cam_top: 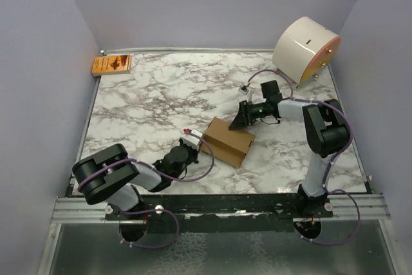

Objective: Fold the paper box

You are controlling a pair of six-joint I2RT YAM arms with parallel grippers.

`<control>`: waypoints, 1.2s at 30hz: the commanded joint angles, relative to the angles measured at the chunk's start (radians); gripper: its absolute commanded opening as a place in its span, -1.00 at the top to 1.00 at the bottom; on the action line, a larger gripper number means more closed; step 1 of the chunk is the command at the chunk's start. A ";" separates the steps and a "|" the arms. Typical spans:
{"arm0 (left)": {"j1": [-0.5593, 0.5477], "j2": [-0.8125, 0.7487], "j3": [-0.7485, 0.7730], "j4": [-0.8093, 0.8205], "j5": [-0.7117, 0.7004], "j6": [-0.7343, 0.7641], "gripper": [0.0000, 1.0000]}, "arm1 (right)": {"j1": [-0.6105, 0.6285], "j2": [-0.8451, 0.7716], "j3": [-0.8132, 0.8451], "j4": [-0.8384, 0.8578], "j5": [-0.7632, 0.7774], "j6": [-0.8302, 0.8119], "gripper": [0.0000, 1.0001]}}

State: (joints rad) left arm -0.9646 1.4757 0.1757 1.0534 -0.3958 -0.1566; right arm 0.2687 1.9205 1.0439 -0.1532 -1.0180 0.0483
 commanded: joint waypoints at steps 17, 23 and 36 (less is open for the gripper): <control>-0.008 -0.049 0.145 -0.270 -0.041 -0.018 1.00 | 0.001 0.030 -0.018 0.014 0.118 -0.040 0.24; 0.004 -0.062 0.201 -0.364 -0.031 -0.053 1.00 | 0.007 0.032 -0.015 0.007 0.118 -0.046 0.24; 0.056 -0.062 0.364 -0.606 0.045 -0.112 1.00 | 0.015 0.037 -0.007 -0.004 0.116 -0.055 0.24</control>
State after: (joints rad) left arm -0.9234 1.4399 0.4721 0.4862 -0.4110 -0.2325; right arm 0.2691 1.9205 1.0443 -0.1448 -1.0069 0.0437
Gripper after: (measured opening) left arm 0.010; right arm 0.387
